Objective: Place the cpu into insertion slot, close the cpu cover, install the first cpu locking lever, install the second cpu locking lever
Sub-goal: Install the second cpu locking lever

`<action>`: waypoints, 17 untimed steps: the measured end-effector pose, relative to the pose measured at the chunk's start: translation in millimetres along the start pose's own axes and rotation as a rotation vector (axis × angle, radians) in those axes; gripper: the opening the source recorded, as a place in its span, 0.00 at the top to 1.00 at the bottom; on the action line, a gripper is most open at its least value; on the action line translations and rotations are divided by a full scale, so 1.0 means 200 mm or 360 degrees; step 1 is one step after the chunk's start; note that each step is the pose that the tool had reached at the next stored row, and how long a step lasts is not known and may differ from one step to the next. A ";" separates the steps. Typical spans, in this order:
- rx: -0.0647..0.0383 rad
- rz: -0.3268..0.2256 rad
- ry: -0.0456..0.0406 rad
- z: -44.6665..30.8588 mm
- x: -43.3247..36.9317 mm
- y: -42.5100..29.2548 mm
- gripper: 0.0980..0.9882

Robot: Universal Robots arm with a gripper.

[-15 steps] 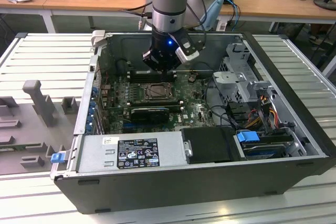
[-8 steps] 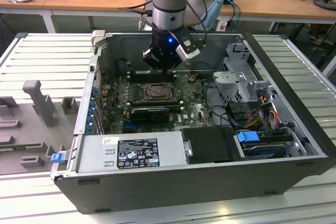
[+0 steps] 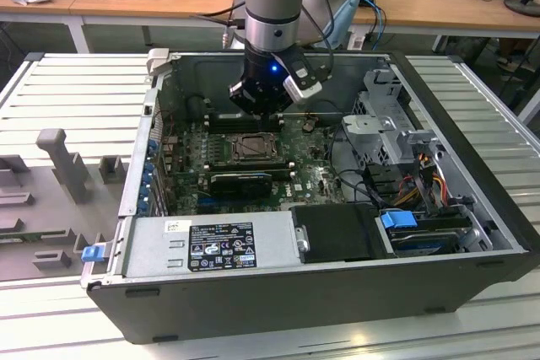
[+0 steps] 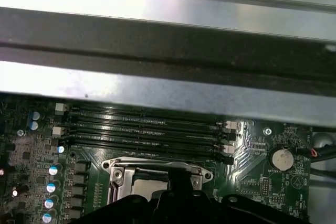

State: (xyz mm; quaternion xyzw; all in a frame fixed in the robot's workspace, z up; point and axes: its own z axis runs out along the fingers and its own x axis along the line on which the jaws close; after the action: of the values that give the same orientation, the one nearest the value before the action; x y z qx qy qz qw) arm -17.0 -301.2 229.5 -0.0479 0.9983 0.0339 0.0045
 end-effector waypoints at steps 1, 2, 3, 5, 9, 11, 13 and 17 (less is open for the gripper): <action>0.0000 0.0000 0.0000 0.000 0.001 -0.008 0.99; 0.0000 0.0000 0.0000 0.000 0.001 -0.010 0.99; 0.0000 0.0000 0.0000 -0.001 0.001 -0.011 0.99; 0.0000 0.0000 0.0000 -0.010 0.001 -0.013 0.99; 0.0000 0.0000 0.0000 -0.014 0.005 -0.052 0.99; 0.0000 0.0001 0.0000 -0.015 0.007 -0.071 0.99; 0.0000 0.0001 0.0000 -0.018 0.010 -0.107 0.99; 0.0000 0.0001 0.0000 -0.057 0.011 -0.116 0.99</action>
State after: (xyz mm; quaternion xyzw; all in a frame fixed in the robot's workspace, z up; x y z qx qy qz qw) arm -17.0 -325.2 239.4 -0.0476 0.9983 0.0340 0.0046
